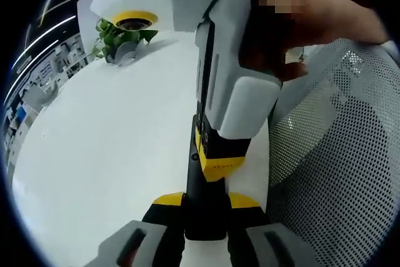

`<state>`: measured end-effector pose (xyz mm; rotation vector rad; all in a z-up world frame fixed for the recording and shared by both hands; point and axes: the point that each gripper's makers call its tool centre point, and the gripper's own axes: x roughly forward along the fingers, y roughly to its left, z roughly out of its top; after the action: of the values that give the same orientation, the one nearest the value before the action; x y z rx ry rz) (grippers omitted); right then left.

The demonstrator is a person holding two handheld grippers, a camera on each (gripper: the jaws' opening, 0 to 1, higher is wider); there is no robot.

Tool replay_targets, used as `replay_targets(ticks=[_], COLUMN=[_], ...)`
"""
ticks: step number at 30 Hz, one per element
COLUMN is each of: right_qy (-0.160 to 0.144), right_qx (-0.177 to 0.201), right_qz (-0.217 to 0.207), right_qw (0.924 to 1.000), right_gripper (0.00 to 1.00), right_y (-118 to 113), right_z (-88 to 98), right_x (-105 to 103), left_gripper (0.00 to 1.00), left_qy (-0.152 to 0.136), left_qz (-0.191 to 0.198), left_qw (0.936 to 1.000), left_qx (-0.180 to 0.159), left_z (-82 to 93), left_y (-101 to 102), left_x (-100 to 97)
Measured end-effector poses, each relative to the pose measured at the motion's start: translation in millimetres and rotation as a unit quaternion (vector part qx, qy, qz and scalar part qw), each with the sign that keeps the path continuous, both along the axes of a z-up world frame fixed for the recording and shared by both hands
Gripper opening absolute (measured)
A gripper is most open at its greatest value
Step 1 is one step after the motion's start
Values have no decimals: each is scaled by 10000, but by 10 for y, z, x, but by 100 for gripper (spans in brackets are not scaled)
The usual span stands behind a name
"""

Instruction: Press the specified remote control buttons in sequence, fully releasing each button before pressing the next.

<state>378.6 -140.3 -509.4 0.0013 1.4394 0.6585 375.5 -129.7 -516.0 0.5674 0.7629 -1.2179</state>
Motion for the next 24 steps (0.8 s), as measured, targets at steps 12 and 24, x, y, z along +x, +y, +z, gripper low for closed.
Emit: replay_targets(ticks=[12, 24], right_qy=[177, 242], right_qx=[-221, 373], right_qz=[23, -515], right_qw=[9996, 9977], right_gripper=[0, 0], right_y=[14, -4], right_z=[-19, -50], right_x=[0, 28], left_gripper=[24, 24], left_qy=[11, 32], left_qz=[14, 113], left_qw=[10000, 9998], left_qx=[-22, -164], left_z=[-1, 0], left_y=[-3, 3], left_x=[3, 6])
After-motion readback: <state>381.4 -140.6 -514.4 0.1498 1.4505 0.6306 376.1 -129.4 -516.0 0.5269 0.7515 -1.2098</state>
